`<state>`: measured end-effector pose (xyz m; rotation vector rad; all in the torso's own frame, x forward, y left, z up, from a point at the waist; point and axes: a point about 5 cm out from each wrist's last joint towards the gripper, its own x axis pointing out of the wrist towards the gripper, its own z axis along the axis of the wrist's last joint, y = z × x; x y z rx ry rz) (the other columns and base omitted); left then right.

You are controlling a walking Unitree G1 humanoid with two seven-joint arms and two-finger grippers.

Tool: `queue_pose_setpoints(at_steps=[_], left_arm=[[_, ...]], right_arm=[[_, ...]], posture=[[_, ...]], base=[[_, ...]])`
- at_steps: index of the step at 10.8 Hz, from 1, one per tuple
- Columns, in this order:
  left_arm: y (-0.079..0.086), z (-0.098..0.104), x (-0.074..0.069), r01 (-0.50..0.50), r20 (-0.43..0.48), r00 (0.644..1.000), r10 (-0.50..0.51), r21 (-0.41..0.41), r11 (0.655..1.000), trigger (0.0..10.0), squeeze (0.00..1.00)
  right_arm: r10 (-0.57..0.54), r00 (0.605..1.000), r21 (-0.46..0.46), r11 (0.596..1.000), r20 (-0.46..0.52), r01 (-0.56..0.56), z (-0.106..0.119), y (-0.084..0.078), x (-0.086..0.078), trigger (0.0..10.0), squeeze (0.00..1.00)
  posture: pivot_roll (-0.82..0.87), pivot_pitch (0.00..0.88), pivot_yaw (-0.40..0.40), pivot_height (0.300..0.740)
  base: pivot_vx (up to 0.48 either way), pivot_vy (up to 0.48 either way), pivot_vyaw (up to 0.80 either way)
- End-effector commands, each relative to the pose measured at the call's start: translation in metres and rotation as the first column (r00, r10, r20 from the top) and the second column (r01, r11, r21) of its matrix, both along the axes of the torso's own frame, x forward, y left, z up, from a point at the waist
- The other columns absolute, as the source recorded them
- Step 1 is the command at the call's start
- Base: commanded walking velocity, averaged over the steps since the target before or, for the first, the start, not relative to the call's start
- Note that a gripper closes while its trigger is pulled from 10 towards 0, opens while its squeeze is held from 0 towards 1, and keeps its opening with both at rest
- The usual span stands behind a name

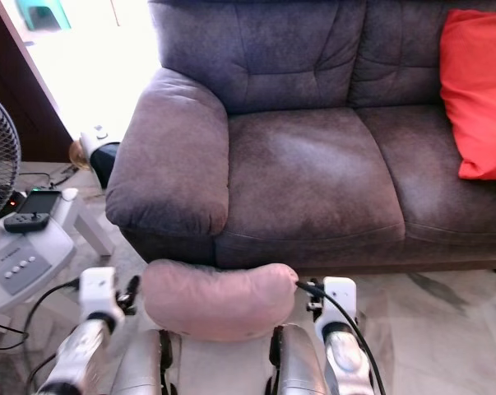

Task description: Move the pillow to the sofa from floor

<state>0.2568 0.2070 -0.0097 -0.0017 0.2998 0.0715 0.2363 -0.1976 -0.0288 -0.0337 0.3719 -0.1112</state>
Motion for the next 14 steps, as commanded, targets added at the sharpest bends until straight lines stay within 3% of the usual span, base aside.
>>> queue_pose_setpoints(at_steps=[1,4,10,14], left_arm=[[0.008,0.003,-0.001,-0.04,0.032,0.999,0.04,0.0,0.999,10.0,0.0],[-0.006,0.015,0.01,0.031,0.097,0.995,-0.032,0.005,1.0,10.0,0.0],[-0.011,0.014,0.014,0.061,0.068,0.996,-0.062,0.01,0.998,10.0,0.0],[-0.012,0.013,0.014,0.065,0.057,0.996,-0.065,0.009,0.998,10.0,0.0]], right_arm=[[-0.006,1.0,-0.001,1.0,0.016,0.006,0.0,0.0,-0.002,10.0,0.0],[0.005,0.999,0.007,1.0,0.034,-0.005,0.004,0.004,0.004,10.0,0.0],[0.028,0.999,0.002,1.0,0.028,-0.028,0.006,0.003,0.009,10.0,0.0],[0.041,0.998,0.006,0.999,0.043,-0.041,0.009,0.003,0.011,10.0,0.0]], posture=[[0.05,0.11,-0.016,0.59],[0.05,0.092,-0.021,0.59],[0.04,0.047,-0.016,0.59],[0.04,0.064,-0.017,0.59]], base=[[0.0,0.0,0.0],[0.0,0.0,0.0],[0.0,0.0,0.0],[0.0,0.0,0.0]])
